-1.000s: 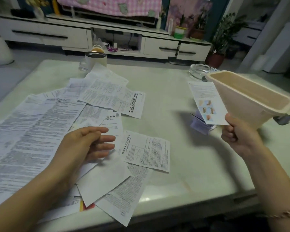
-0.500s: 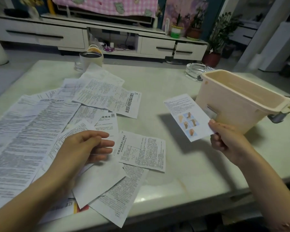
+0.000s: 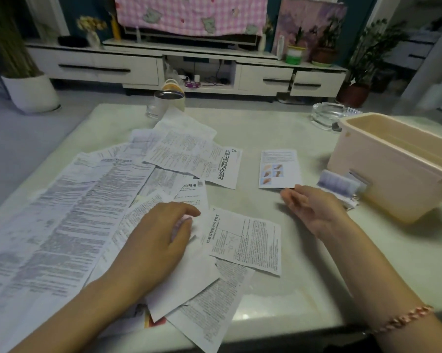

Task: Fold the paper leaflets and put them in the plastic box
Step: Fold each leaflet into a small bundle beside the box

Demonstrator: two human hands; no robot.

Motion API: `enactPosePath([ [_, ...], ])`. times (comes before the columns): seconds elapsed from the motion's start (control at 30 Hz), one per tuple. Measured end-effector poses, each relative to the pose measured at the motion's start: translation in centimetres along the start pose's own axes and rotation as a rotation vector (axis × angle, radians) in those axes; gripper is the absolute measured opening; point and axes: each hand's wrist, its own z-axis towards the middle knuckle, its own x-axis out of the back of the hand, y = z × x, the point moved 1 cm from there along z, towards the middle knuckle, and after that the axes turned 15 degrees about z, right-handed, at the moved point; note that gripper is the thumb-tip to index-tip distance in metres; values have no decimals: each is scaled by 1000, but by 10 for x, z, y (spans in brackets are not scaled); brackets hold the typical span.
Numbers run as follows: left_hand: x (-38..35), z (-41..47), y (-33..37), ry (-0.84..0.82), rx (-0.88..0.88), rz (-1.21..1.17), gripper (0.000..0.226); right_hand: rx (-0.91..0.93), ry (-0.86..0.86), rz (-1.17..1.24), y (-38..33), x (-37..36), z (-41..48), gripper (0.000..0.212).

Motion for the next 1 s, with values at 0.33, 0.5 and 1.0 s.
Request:
enactPosePath([
  [0.33, -8, 4, -19, -245, 126, 295, 81, 533, -613, -1369, 63, -12, -50, 64],
  [0.5, -8, 0, -17, -351, 157, 376, 80, 675, -642, -1362, 71, -20, -56, 63],
  [1.0, 53, -3, 38, 57, 170, -566, 40, 117, -828, -603, 41, -30, -74, 64],
])
